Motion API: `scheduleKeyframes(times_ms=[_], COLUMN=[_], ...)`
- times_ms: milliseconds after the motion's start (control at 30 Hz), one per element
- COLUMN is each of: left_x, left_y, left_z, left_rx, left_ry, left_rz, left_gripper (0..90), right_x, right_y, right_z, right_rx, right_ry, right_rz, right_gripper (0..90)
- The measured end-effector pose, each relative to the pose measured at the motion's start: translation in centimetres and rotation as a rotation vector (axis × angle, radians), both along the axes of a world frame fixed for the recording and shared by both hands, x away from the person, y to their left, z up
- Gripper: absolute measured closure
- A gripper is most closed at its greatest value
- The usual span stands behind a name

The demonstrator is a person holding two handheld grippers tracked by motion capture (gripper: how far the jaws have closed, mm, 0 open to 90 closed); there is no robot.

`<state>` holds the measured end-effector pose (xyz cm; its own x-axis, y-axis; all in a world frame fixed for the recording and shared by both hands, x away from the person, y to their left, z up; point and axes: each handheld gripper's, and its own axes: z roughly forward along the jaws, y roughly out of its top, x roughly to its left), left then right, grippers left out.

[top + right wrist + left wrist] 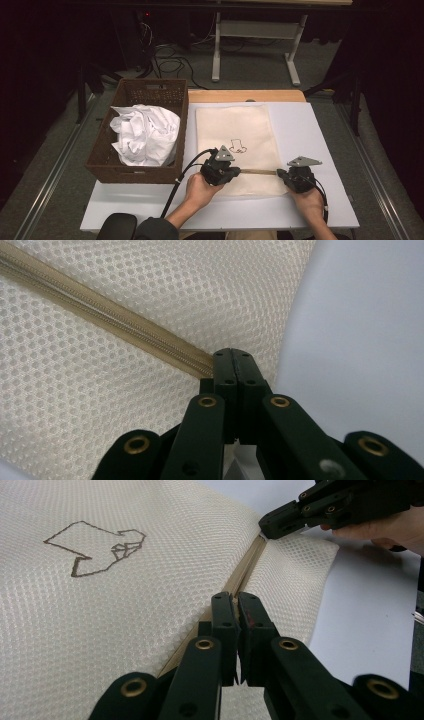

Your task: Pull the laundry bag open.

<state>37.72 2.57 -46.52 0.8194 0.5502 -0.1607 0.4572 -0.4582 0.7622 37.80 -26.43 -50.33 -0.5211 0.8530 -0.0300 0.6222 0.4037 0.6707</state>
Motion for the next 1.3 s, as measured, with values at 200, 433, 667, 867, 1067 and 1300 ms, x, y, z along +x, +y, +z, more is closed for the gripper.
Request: scheduleKeyframes(times_ms=[200,433,667,867,1067,1300], left_x=[-0.1,-0.2,-0.6,-0.9,-1.1,-1.3], left_y=[0.4,1.3,2.2,2.3,3.0,3.8], left_z=[-0.1,0.0,0.1,-0.1,-0.1,-0.2], left_rx=[-0.007,-0.019,-0.013,-0.014,-0.022,-0.022], left_ry=[0.005,0.006,-0.014,-0.020,-0.019,-0.022], left_rz=[0.001,0.018,0.037,0.038,0.049,0.062], left_gripper=[87.0,87.0,87.0,87.0,87.0,87.0], right_x=[0.0,0.0,0.0,0.0,0.0,0.0], right_y=[0.0,0.0,0.0,0.1,0.0,0.1], right_z=[0.0,0.0,0.0,0.0,0.0,0.0], right_rx=[0.001,0.004,0.002,0.002,0.001,0.001], right_ry=[0.001,0.002,0.003,0.002,0.002,0.002], right_rz=[-0.001,-0.003,-0.002,-0.009,-0.003,-0.006], right_gripper=[90.0,90.0,90.0,90.0,90.0,90.0])
